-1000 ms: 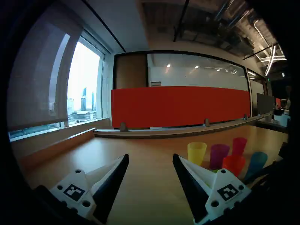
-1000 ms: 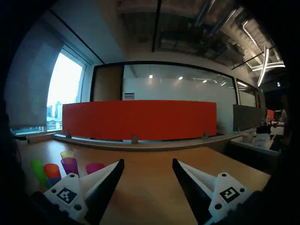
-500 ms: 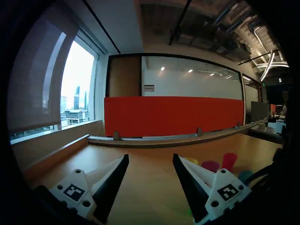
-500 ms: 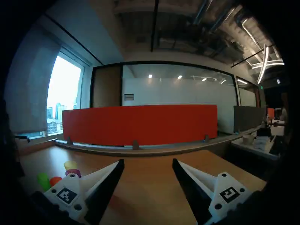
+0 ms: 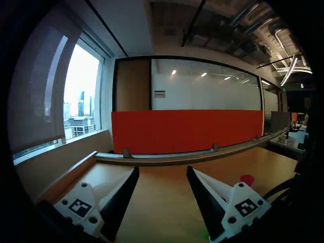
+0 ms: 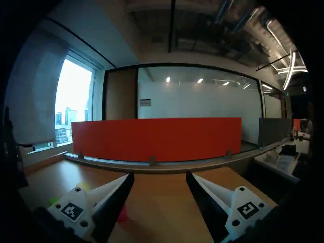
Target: Pour water
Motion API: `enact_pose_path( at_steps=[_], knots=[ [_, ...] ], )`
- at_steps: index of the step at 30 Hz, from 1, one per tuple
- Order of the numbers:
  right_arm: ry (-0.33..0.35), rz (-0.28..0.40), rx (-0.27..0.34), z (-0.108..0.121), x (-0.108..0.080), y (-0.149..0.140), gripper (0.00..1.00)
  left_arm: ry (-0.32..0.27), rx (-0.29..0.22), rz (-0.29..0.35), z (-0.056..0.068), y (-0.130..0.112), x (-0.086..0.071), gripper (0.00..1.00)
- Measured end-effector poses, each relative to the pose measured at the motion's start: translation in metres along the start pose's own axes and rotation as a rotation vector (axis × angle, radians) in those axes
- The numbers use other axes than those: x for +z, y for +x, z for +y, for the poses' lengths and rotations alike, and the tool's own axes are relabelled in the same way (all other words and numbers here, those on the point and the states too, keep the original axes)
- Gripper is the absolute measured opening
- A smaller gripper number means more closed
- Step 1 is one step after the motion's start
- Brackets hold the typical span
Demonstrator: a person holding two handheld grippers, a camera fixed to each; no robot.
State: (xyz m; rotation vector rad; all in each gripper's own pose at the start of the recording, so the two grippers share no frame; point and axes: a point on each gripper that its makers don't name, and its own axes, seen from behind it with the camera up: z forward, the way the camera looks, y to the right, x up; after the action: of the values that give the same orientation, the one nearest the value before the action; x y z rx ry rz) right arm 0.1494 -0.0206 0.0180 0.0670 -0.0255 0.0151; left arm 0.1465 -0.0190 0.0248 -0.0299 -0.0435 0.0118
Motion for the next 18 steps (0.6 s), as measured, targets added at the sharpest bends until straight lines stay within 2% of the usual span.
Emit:
enact_pose_path(
  at_steps=[6, 11, 18],
  knots=[
    [0.016, 0.008, -0.008, -0.008, 0.005, 0.018, 0.99, -0.017, -0.008, 0.001, 0.002, 0.020, 0.003, 0.87],
    [0.021, 0.026, -0.003, -0.011, 0.006, 0.033, 0.99, -0.027, -0.037, -0.010, 0.002, 0.030, 0.005, 0.87],
    [0.045, 0.034, 0.004, -0.016, 0.004, 0.040, 0.99, -0.059, -0.065, 0.003, 0.005, 0.042, 0.002, 0.87]
  ],
)
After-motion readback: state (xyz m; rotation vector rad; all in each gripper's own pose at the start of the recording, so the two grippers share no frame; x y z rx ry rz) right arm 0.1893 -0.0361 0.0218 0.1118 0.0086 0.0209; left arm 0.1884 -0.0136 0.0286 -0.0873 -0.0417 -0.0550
